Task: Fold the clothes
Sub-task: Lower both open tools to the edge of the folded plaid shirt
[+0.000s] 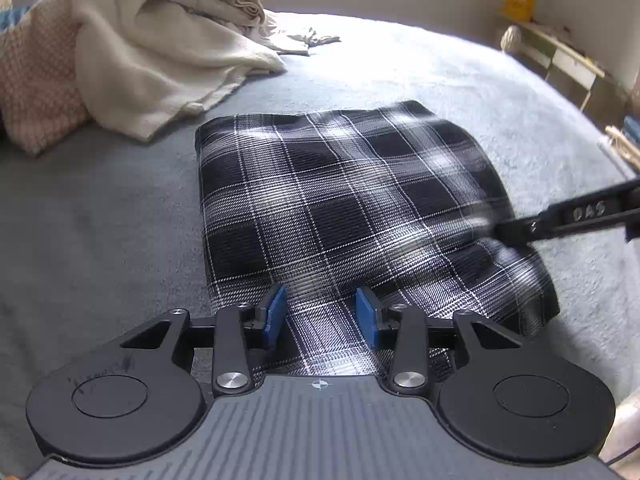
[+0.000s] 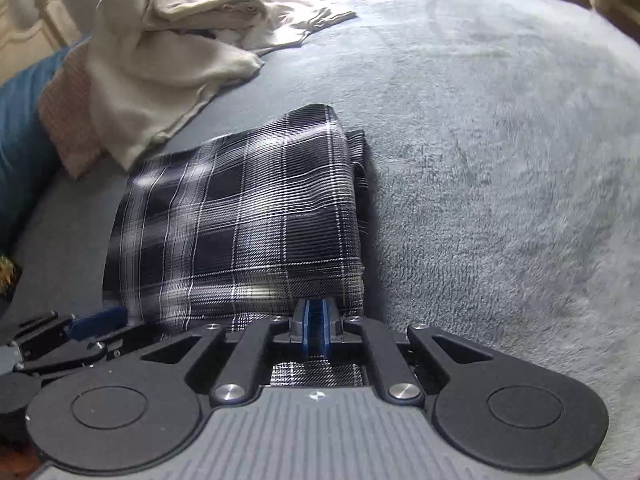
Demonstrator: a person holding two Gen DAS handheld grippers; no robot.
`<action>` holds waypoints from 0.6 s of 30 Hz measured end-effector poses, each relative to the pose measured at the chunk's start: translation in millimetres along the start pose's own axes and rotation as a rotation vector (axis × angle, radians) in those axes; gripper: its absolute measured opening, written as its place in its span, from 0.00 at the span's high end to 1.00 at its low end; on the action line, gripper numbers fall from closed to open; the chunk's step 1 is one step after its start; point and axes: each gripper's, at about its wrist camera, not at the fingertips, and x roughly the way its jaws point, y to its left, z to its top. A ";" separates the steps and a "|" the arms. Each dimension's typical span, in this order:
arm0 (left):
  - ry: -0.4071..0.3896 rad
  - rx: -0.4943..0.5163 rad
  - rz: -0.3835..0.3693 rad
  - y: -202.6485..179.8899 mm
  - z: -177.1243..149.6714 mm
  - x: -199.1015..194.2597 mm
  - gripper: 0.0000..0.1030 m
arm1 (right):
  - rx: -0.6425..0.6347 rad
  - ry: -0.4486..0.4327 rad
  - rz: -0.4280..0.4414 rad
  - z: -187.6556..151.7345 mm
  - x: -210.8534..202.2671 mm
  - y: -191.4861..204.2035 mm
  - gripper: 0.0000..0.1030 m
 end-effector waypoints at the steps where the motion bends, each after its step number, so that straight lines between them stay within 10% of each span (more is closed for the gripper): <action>1: 0.007 0.003 0.004 -0.3 0.7 0.5 0.62 | -0.002 -0.003 -0.002 0.4 -2.9 0.7 0.95; 18: 0.064 0.075 0.096 -17.8 9.3 4.9 0.59 | 0.000 0.096 0.092 -36.3 -5.1 6.9 0.93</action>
